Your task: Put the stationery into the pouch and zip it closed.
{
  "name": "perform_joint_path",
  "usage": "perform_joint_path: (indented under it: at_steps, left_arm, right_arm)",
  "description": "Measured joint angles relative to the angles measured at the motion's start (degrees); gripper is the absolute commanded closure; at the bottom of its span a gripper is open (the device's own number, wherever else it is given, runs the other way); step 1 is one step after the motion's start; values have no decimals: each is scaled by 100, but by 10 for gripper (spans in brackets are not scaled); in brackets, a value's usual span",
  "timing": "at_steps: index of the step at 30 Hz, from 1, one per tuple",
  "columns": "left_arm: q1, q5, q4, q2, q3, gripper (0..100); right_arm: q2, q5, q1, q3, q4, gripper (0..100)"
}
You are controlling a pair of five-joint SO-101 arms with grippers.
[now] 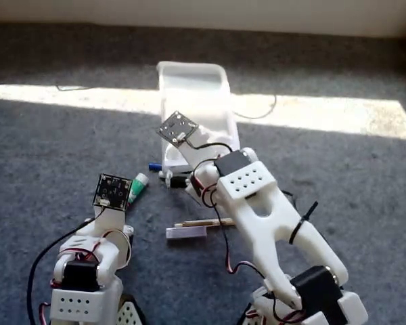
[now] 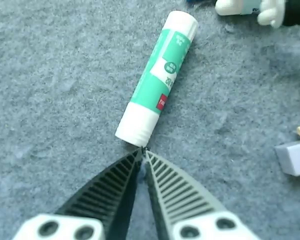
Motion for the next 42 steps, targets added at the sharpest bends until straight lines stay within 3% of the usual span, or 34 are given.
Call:
perform_joint_path:
  at_steps: [7, 14, 24, 34, 42]
  left_arm:
    - [0, 0, 0, 0, 0, 992]
    - [0, 0, 0, 0, 0, 992]
    - [0, 0, 0, 0, 0, 992]
    - [0, 0, 0, 0, 0, 992]
    - [0, 0, 0, 0, 0, 992]
  right_arm:
    - [-105, 53, 0, 0, 695, 988]
    - [-105, 53, 0, 0, 1116, 755]
    - [-105, 53, 0, 0, 1240, 750]
    - [-105, -334, -703, 422, -220, 797]
    - [-105, -360, -738, 853, -1108, 801]
